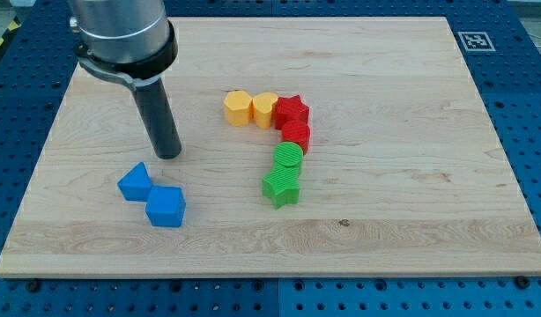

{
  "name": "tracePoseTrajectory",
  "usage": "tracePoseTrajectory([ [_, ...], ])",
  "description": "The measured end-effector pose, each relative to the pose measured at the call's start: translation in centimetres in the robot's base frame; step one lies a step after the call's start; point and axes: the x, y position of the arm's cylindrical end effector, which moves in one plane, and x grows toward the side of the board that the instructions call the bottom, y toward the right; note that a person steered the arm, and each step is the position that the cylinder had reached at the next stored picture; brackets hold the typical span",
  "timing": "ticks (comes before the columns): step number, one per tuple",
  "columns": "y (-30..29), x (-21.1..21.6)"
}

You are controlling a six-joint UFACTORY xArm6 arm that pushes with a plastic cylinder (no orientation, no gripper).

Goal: Separate the blue cube from the blue triangle

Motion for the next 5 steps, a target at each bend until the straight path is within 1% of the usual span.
tracePoseTrajectory([
  [2,-5.5,0.9],
  [3,-8.4,3.3],
  [4,-8.4,6.8],
  [5,-5.8,7.4],
])
